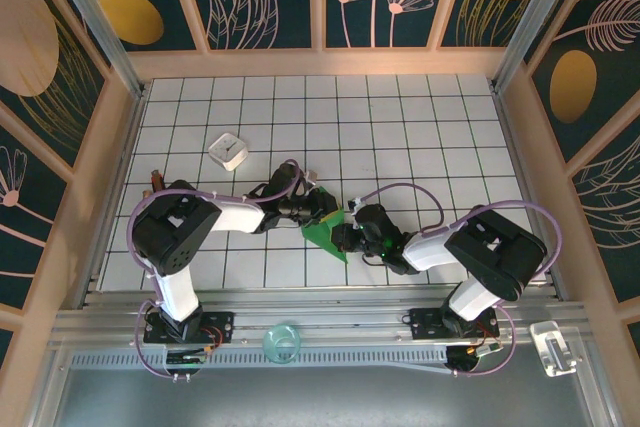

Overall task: Fold a paper plane with a square sheet of paper (pick it up from the middle)
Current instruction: Perform the fourth fold on the wing at the bottom-center of the table.

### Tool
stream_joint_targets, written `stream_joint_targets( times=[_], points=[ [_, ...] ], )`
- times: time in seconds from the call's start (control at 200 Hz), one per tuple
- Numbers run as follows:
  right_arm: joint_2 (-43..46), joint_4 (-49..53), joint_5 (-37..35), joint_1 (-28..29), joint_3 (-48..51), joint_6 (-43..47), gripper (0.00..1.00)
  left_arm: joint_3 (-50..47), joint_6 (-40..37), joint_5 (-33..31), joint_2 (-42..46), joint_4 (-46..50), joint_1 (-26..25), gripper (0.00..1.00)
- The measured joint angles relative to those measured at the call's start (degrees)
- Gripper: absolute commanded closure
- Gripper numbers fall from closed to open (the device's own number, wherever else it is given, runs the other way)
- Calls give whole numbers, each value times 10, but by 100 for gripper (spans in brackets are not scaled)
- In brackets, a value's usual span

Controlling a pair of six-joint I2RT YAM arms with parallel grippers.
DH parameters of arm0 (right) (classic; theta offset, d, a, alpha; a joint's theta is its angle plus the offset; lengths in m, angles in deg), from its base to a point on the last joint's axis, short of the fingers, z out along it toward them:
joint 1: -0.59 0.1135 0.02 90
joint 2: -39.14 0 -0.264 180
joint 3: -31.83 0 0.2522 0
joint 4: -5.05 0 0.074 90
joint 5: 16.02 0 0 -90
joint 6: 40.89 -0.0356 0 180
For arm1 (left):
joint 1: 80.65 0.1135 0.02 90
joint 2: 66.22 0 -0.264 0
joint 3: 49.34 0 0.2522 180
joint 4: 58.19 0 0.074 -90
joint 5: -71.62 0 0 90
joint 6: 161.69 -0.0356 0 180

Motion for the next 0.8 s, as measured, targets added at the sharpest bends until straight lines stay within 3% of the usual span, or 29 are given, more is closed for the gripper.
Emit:
stream_joint_targets(
  times=[0.465,0.801],
  points=[
    [4,12,0,0,-4,1,90,0,-19,-6,-3,14,0,77],
    [6,105,-52,24,-49,25,96,-28,-18,-4,54,14,3,74]
  ],
)
